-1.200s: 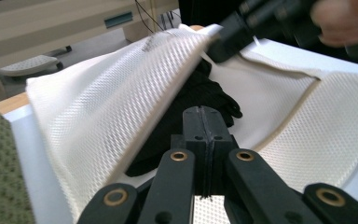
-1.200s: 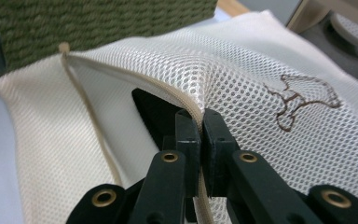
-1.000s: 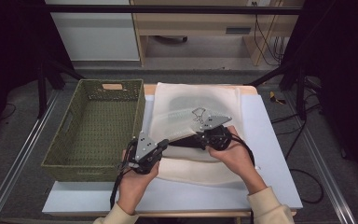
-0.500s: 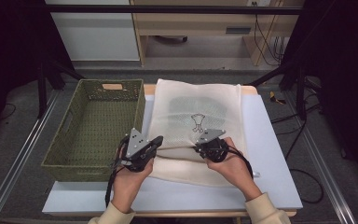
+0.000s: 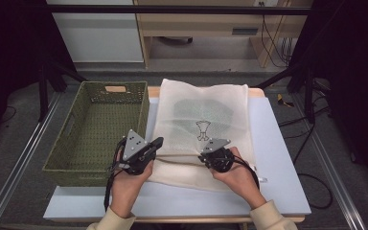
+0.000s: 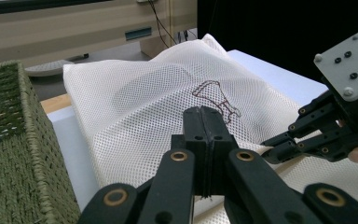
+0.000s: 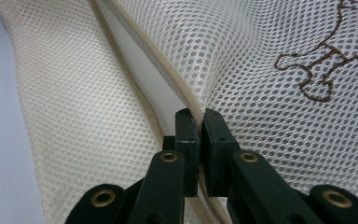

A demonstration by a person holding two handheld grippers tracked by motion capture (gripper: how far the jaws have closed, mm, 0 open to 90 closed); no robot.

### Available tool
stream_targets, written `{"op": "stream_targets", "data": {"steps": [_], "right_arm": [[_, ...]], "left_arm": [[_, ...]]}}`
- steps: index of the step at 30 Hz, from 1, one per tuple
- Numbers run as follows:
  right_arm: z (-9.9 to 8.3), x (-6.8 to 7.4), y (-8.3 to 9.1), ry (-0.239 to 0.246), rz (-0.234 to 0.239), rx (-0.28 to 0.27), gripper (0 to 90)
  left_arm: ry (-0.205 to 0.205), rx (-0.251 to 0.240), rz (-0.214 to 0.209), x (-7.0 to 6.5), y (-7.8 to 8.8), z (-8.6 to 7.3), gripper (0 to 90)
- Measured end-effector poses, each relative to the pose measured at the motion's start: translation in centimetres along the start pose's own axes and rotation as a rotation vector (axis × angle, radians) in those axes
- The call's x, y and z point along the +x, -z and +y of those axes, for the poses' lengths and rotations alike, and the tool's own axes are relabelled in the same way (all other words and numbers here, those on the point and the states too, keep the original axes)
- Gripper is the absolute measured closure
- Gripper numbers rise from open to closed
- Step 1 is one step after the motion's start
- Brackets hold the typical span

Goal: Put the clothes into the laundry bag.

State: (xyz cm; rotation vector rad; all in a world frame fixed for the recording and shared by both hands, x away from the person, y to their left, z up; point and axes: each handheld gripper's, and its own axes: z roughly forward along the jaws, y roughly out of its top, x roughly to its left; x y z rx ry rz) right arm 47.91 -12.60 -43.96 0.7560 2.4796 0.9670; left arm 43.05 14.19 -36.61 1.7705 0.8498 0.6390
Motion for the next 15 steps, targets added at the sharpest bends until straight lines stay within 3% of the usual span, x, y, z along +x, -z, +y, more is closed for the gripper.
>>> {"op": "stream_targets", "data": {"steps": [15], "right_arm": [[-0.91, 0.27, -0.35, -0.015, -0.013, 0.005, 80.8]], "left_arm": [[-0.008, 0.005, 0.005, 0.15, 0.19, 0.19, 89.8]]}}
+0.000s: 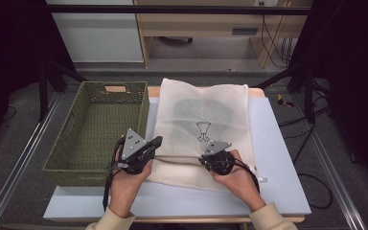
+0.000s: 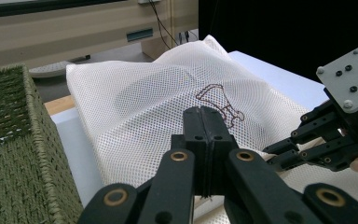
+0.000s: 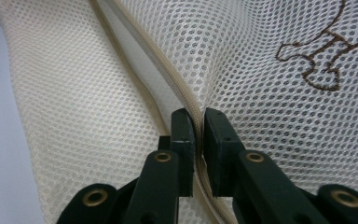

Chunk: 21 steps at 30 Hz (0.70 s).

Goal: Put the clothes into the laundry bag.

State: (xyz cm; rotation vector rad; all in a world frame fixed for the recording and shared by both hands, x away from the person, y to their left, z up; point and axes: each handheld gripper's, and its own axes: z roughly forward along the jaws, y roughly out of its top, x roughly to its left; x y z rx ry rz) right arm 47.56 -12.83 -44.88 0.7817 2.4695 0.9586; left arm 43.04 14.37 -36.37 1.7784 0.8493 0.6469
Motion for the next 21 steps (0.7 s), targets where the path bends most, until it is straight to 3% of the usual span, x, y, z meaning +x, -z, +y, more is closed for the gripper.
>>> {"op": "stream_targets", "data": {"steps": [7, 13, 21], "right_arm": [[0.1, 0.4, 0.2, 0.011, -0.05, -0.008, 64.5], [0.0, 0.6, 0.5, 0.02, -0.074, -0.01, 55.8], [0.0, 1.3, 1.8, 0.01, -0.139, -0.031, 32.0]], "left_arm": [[0.008, -0.014, 0.008, 0.5, 0.5, 0.2, 89.8], [0.02, -0.023, 0.02, 1.1, 0.9, 0.3, 89.8], [0.023, -0.016, 0.016, 1.3, 1.0, 0.4, 89.8]]}}
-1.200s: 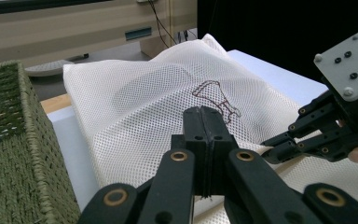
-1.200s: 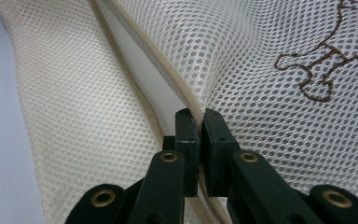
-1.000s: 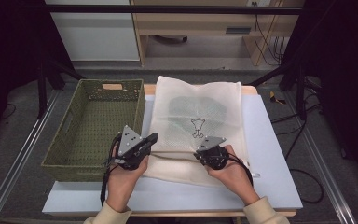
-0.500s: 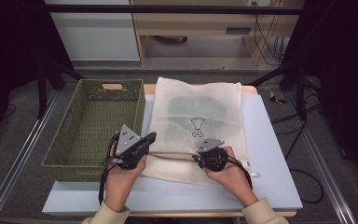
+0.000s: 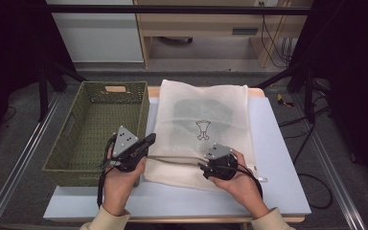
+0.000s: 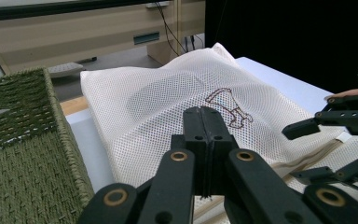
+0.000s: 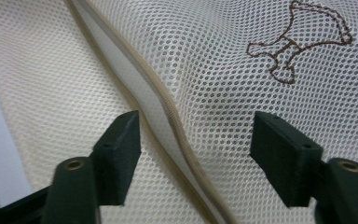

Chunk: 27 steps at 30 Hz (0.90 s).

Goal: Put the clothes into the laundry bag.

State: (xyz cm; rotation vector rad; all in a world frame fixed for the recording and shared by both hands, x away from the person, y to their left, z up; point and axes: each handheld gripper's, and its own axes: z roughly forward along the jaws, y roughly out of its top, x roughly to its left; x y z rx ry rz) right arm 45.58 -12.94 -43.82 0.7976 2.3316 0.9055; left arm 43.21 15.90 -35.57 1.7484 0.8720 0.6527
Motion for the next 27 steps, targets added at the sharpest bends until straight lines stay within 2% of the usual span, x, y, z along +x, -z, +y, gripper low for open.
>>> {"op": "stream_targets", "data": {"steps": [6, 9, 12, 22, 27], "right_arm": [[0.3, 0.3, 0.8, -0.024, -0.009, 0.004, 18.2], [0.3, 0.1, 0.9, -0.049, -0.005, 0.025, 14.6], [0.2, -0.1, 1.1, -0.063, -0.012, 0.02, 11.6], [0.2, -0.6, 1.5, -0.078, -0.026, 0.008, 8.8], [0.5, -1.1, 1.9, -0.102, -0.039, 0.009, 8.1]], "left_arm": [[0.006, 0.003, -0.003, 0.2, 0.1, 0.1, 89.8], [0.009, 0.005, -0.004, 0.4, 0.2, 0.2, 89.8], [0.012, 0.005, -0.002, 0.6, 0.3, 0.3, 89.8], [0.021, 0.009, 0.004, 1.1, 0.6, 0.3, 89.8], [0.02, 0.023, 0.002, 1.5, 0.7, 0.4, 89.8]]}}
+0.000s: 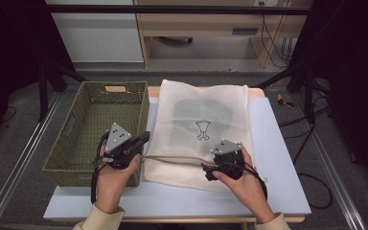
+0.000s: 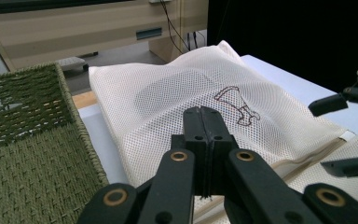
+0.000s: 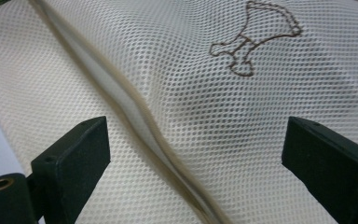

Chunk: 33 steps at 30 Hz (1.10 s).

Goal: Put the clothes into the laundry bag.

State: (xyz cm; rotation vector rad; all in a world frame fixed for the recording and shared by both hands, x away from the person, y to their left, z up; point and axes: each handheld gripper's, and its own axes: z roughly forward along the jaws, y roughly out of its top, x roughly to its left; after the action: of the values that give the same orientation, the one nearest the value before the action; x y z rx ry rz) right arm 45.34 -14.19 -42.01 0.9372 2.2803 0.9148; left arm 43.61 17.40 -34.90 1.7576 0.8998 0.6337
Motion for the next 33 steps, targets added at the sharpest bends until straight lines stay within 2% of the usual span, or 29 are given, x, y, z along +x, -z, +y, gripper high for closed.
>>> {"op": "stream_targets", "data": {"steps": [8, 15, 20, 24, 26, 28, 30, 32, 33], "right_arm": [[0.1, -1.0, 0.6, -0.038, -0.038, -0.01, 8.3], [0.6, -2.4, 1.8, -0.08, -0.084, -0.027, 8.5], [1.2, -4.2, 3.1, -0.116, -0.121, -0.054, 9.0], [1.6, -5.3, 3.8, -0.141, -0.142, -0.067, 9.3], [1.7, -5.9, 4.1, -0.153, -0.152, -0.069, 9.8], [1.9, -6.4, 4.3, -0.168, -0.158, -0.068, 10.1], [2.0, -7.0, 4.5, -0.18, -0.168, -0.073, 10.3], [2.1, -7.6, 4.7, -0.196, -0.171, -0.071, 10.1], [2.2, -7.9, 4.8, -0.204, -0.172, -0.072, 9.9]], "left_arm": [[-0.001, 0.012, -0.004, 0.2, 0.1, 0.1, 89.8], [-0.014, 0.016, 0.027, 1.0, 1.2, 0.7, 89.8], [-0.005, 0.014, 0.054, 2.5, 2.6, 1.3, 89.8], [-0.005, 0.018, 0.093, 4.0, 3.8, 1.7, 89.8], [0.002, 0.018, 0.099, 4.5, 4.2, 1.7, 89.8], [-0.003, 0.029, 0.123, 5.6, 5.1, 1.8, 89.8], [-0.003, 0.033, 0.132, 5.9, 5.3, 1.8, 89.8], [0.009, 0.036, 0.146, 6.9, 6.0, 1.7, 89.7], [0.009, 0.036, 0.146, 6.9, 6.0, 1.7, 89.8]]}}
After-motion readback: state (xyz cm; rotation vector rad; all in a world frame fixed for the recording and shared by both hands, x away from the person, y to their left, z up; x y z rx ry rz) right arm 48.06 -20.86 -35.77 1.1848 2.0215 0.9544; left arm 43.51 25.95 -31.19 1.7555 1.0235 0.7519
